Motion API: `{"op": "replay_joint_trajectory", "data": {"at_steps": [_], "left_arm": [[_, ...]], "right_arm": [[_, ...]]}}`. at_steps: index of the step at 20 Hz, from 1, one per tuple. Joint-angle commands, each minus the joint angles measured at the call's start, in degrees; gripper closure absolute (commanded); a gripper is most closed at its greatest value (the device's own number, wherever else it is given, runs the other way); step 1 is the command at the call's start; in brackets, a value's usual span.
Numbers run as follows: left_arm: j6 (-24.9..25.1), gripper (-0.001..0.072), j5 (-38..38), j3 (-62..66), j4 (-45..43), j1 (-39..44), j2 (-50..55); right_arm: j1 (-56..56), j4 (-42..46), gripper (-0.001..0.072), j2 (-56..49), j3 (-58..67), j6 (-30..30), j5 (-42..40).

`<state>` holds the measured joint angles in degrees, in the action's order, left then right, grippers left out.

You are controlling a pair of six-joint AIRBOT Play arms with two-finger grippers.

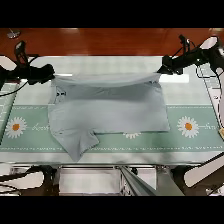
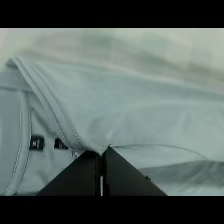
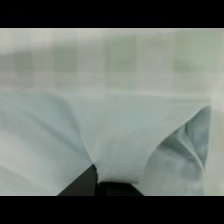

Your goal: Fold the shirts.

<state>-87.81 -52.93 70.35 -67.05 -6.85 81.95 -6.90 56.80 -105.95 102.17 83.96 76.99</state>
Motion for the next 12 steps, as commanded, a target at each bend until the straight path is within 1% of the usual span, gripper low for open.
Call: {"op": "replay_joint_trajectory", "data": {"at_steps": [1,4,5,7,8,9,10,11,12], "left_arm": [[6.3,0.0682,-11.5,-2.6,-2.1,-0.8,0.2],[6.6,0.0682,-11.6,-5.6,-5.1,-1.6,0.6],[7.9,0.0682,-12.0,-5.6,-5.4,-2.2,1.1],[7.8,0.0682,-12.1,-5.6,-3.7,-3.4,1.9],[7.8,0.0681,-12.1,-5.7,-2.5,-3.5,2.1],[7.8,0.057,-12.2,-5.7,-1.6,-3.4,2.3],[7.7,0.0165,-12.7,-5.5,-1.6,-3.2,2.3],[7.5,0.0008,-13.9,-4.8,-2.3,-3.3,2.3],[7.1,0.0007,-16.7,-3.7,-3.3,-3.8,2.3]], "right_arm": [[0.7,8.2,0.0679,-0.4,-0.5,-0.6,9.3],[2.1,10.5,0.0679,-0.5,-5.0,-0.4,8.7],[2.6,12.5,0.0679,-0.6,-6.3,0.9,8.0],[3.5,14.3,0.0678,-0.7,-7.8,1.5,6.4],[3.7,14.1,0.0571,-0.8,-7.8,2.2,5.9],[4.0,14.1,0.0159,-0.8,-7.8,3.2,5.7],[4.0,13.8,0.0094,-0.7,-7.1,2.8,6.9],[3.6,13.9,0.0095,-0.6,-5.9,2.8,9.7],[2.9,13.9,0.0095,0.1,-5.4,2.1,12.0]]}}
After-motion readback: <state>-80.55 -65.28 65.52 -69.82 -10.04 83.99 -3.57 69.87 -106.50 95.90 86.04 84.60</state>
